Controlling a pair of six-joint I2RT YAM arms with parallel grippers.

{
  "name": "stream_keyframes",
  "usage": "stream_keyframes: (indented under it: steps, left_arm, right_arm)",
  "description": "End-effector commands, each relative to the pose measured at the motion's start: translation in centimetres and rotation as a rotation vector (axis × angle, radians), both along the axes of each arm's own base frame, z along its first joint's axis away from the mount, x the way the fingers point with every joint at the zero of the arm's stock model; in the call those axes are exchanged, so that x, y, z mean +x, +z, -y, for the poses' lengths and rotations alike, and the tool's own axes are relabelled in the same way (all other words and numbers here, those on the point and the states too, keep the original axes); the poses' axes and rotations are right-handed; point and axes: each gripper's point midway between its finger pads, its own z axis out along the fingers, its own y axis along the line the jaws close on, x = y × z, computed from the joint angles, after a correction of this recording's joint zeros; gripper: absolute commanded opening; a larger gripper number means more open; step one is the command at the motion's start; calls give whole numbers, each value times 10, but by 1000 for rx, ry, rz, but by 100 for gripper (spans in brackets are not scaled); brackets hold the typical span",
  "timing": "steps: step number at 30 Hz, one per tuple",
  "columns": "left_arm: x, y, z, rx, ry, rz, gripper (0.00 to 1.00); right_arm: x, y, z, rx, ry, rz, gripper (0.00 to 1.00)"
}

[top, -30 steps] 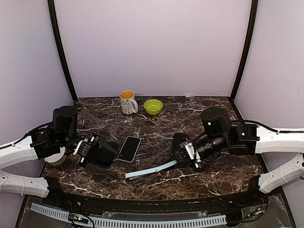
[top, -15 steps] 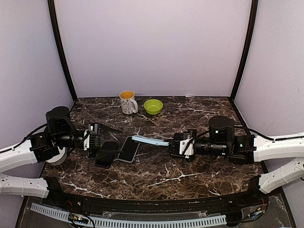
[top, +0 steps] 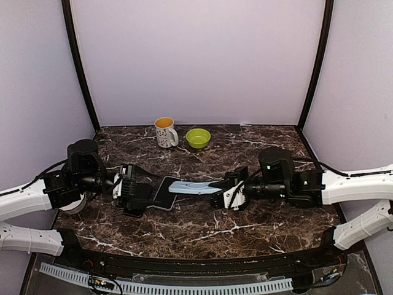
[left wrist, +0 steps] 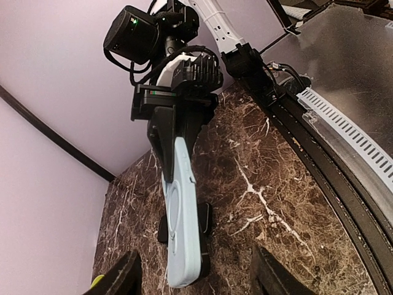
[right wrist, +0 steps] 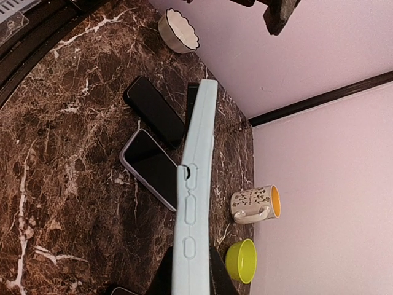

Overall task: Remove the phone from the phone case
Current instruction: Pass from the right arm to the left

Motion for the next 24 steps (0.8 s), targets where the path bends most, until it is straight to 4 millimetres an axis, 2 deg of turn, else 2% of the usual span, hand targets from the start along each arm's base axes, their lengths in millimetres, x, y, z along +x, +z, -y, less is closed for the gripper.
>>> stream_keyframes:
  steps: [1,11,24]
  left_arm:
    - [-3,0,0,-4,-20,0,63]
    - [-8,-12,4,18,-55,-33,62]
    - [1,-18,3,46,2,1,60]
  right_arm:
    - [-4,43,-16,109,57,72,0]
    - [-19,54,-28,139,141,49,0]
    - [-40,57,-30,140,224,33,0]
